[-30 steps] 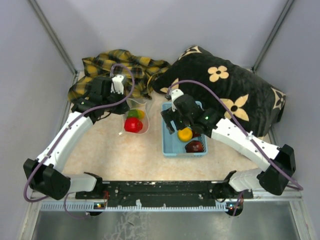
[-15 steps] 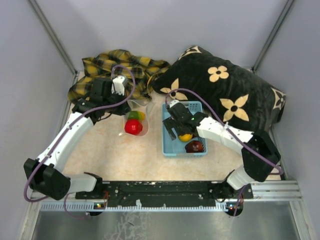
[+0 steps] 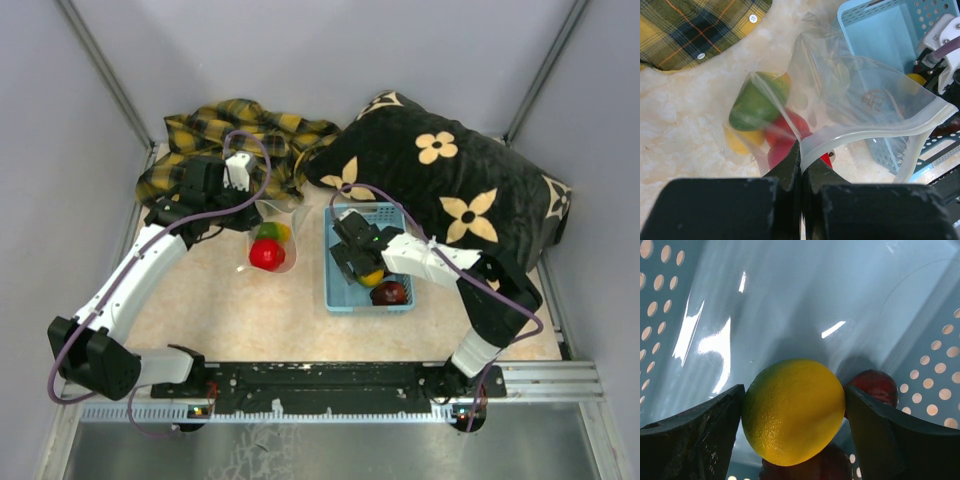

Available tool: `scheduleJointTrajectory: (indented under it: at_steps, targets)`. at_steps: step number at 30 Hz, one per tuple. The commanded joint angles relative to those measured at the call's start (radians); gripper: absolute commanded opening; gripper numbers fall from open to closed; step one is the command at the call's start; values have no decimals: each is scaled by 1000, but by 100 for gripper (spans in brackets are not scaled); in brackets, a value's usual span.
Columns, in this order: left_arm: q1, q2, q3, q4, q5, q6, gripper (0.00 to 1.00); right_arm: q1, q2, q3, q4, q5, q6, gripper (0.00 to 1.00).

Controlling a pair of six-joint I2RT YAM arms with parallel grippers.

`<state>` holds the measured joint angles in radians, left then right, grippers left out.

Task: Place the food in the zip-top bag and seal the zipper
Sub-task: Pick up the fake fruit from the bin, then place the fake fruit in the zipper food storage bag.

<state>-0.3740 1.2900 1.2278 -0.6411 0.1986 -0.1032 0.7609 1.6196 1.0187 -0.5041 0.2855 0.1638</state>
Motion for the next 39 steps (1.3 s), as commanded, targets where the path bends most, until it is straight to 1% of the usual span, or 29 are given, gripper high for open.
scheduleJointTrajectory:
  at_steps: [1,3,8,12,21,26,32,36,39]
  targets:
    - [4,-26,-7,38,18,13,0,-9,11,4,37,15,-13,78]
    - [4,-27,-7,38,19,13,0,-9,6,3,34,13,-13,75]
    - [7,-29,-5,42,30,10,0,-9,-30,10,16,12,-14,61]
    - [6,-28,-5,43,38,8,0,-9,-80,25,-11,11,-9,56]
    - [6,-22,-3,45,60,5,0,21,-246,114,-73,12,-12,53]
    - [7,-16,2,45,73,2,0,85,-286,203,-101,53,-31,53]
    - [8,-12,1,45,87,0,0,166,-312,307,-97,56,-53,52]
    - [7,-8,1,45,100,-2,0,205,-314,377,-63,-1,-80,51]
    - [7,-5,2,45,113,-4,0,228,-315,400,2,-69,-105,51]
